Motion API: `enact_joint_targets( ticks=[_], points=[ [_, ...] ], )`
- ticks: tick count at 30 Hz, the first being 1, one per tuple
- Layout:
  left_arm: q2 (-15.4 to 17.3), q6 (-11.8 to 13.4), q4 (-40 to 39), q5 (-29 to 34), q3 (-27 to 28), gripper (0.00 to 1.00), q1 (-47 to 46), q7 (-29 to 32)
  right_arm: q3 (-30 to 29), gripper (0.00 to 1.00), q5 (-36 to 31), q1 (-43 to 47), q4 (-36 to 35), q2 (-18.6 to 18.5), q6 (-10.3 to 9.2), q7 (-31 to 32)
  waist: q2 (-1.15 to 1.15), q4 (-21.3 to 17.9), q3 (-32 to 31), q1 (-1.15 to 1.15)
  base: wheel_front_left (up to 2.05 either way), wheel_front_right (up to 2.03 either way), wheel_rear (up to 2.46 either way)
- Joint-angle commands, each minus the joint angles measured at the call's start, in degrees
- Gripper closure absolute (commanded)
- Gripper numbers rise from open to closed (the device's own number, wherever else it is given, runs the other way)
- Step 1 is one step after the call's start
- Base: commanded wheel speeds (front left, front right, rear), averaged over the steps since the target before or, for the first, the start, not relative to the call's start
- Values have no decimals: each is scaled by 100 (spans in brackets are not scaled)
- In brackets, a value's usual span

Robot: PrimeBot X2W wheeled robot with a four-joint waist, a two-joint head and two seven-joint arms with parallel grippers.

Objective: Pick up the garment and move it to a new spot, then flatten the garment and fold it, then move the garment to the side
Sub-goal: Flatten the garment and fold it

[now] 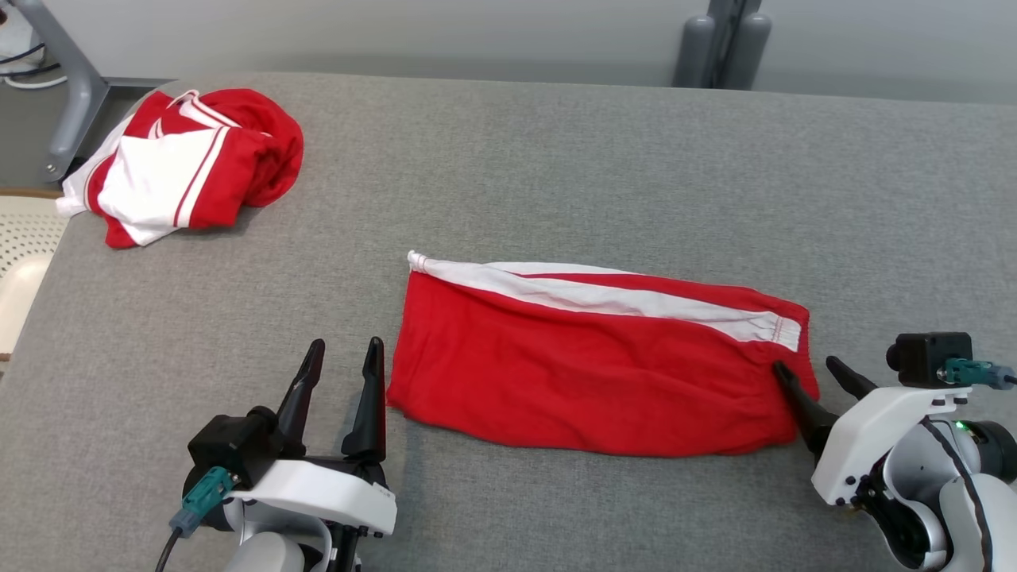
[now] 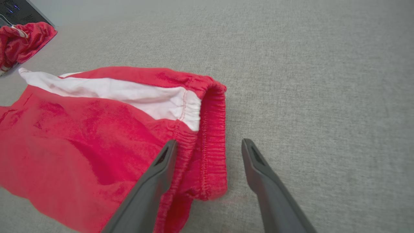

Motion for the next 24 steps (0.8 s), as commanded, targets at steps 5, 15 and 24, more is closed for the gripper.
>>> enact_joint_targets(
  ticks=[5, 15, 24],
  points=[
    [-114, -161, 17, 299, 210, 0, 63, -25, 52, 0, 295, -163, 372, -121, 1, 212, 0, 153, 41, 0, 0, 0, 0],
    [-267, -351, 122, 667, 461, 0, 98, -25, 319, 0, 720, -302, 864, -143, 1, 391, 0, 273, 41, 0, 0, 0, 0],
    [-320, -448, 197, 819, 566, 0, 150, -25, 608, 100, 1061, -553, 1031, -233, 1, 353, 0, 259, -19, 0, 0, 0, 0]
  ],
)
